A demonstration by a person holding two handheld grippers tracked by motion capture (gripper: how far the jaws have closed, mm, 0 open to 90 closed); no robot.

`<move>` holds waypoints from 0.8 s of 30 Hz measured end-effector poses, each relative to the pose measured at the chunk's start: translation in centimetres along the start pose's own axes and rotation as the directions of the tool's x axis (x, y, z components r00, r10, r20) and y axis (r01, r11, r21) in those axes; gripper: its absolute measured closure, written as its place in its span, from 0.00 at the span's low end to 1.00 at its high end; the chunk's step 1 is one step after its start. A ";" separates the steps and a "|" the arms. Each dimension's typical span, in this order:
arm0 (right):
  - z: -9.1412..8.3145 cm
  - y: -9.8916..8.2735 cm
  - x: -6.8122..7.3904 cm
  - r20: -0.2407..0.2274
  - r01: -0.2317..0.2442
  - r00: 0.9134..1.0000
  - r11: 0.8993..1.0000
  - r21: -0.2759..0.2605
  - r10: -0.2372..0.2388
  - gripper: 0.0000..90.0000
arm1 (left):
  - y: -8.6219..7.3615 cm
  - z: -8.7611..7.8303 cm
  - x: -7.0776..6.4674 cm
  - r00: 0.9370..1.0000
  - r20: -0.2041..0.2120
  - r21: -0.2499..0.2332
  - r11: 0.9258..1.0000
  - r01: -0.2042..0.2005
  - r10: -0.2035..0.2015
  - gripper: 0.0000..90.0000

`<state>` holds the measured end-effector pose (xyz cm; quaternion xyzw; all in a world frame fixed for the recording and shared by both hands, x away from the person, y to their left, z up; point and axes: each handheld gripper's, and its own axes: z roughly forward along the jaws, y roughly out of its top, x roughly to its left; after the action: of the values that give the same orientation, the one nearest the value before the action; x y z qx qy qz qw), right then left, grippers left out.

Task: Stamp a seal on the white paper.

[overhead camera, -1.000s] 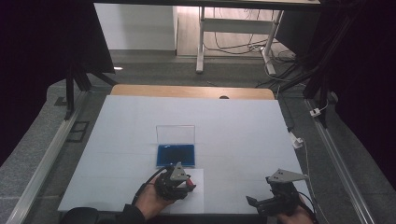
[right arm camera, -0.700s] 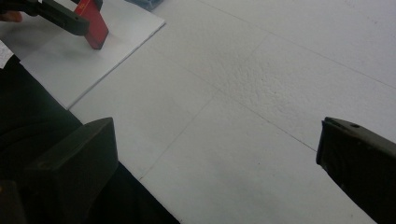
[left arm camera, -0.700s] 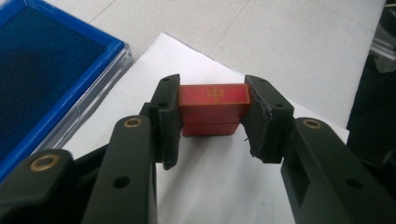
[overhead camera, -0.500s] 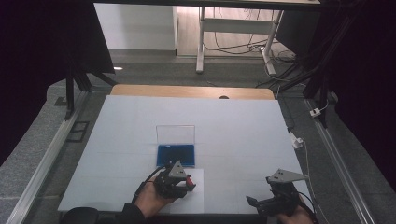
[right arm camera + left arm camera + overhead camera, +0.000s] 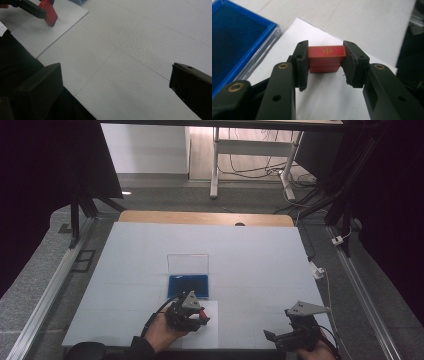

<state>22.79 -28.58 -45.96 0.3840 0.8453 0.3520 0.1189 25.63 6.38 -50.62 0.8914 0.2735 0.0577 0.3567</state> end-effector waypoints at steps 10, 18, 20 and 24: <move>0.0 0.0 0.0 0.000 0.001 1.000 1.000 0.000 -0.001 0.00 | 0.3 -1.1 0.3 1.000 0.005 -0.020 1.000 0.004 -0.004 0.64; 0.0 0.0 0.0 0.000 0.002 1.000 1.000 0.000 -0.002 0.00 | 0.5 -1.9 0.8 1.000 -0.001 -0.034 0.999 0.017 -0.017 0.64; 0.0 0.0 0.0 0.000 0.003 1.000 1.000 -0.001 -0.003 0.00 | 0.5 -2.1 1.0 1.000 -0.005 -0.035 0.999 0.020 -0.020 0.64; 0.0 0.0 0.0 0.000 0.005 1.000 1.000 -0.001 -0.005 0.00 | 0.5 -2.6 1.5 0.999 -0.014 -0.043 0.999 0.029 -0.030 0.64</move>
<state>22.78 -28.56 -45.96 0.3817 0.8462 0.3519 0.1198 26.30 8.44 -48.54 0.8791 0.2878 0.0647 0.3744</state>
